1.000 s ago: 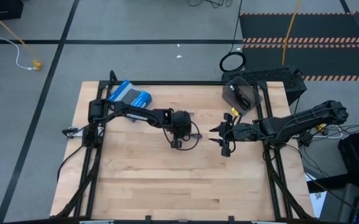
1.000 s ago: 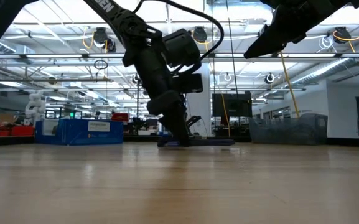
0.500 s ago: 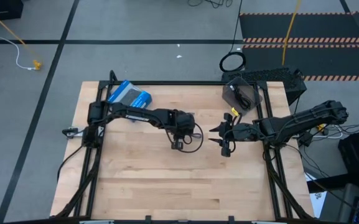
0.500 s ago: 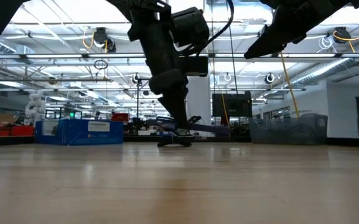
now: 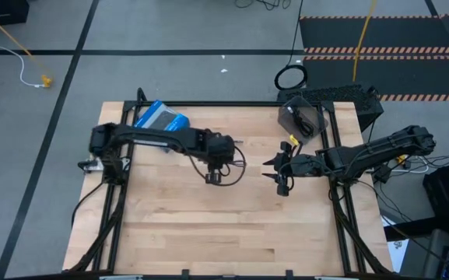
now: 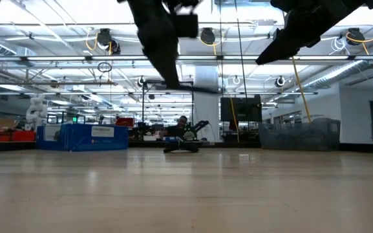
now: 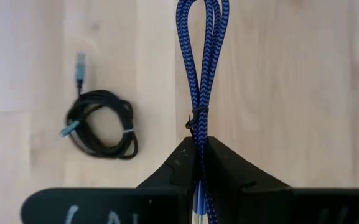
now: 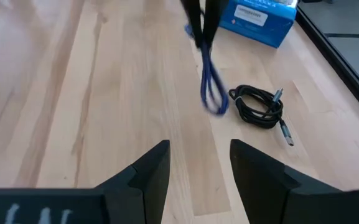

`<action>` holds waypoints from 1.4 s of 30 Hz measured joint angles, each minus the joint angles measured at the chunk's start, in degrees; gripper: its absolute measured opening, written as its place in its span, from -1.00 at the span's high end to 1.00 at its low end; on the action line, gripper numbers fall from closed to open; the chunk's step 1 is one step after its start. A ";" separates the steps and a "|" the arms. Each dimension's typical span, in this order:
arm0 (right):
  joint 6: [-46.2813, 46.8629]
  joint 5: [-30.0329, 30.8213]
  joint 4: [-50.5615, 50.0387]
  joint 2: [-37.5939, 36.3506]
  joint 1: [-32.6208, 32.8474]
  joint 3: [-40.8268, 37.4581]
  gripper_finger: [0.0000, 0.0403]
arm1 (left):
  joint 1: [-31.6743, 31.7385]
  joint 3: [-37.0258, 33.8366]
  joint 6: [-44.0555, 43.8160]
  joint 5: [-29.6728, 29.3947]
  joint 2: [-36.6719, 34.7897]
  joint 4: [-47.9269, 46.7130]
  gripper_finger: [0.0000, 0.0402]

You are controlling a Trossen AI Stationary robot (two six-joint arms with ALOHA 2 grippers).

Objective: Pick and place USB-C Cables
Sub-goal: Put the blue charger cable into the bin

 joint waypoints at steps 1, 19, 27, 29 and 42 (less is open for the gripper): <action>0.02 -0.02 -0.09 0.00 0.01 0.00 0.21 | -0.02 0.00 -0.42 -0.34 -1.43 -0.49 0.84; 0.84 -0.22 -0.08 0.00 0.04 0.00 0.21 | -6.16 -0.02 -5.87 -11.12 -26.57 -6.70 0.84; 1.96 -0.22 0.02 0.00 0.04 0.00 0.21 | -11.76 -0.82 -11.15 -18.91 -31.71 -11.22 0.84; 1.96 -0.24 0.28 0.00 0.04 0.00 0.21 | -13.00 -2.56 -12.38 -20.66 -32.80 -11.23 0.84; 1.76 1.36 9.36 0.00 0.02 0.00 0.21 | -14.64 -26.21 -7.99 -25.25 -40.89 18.46 0.84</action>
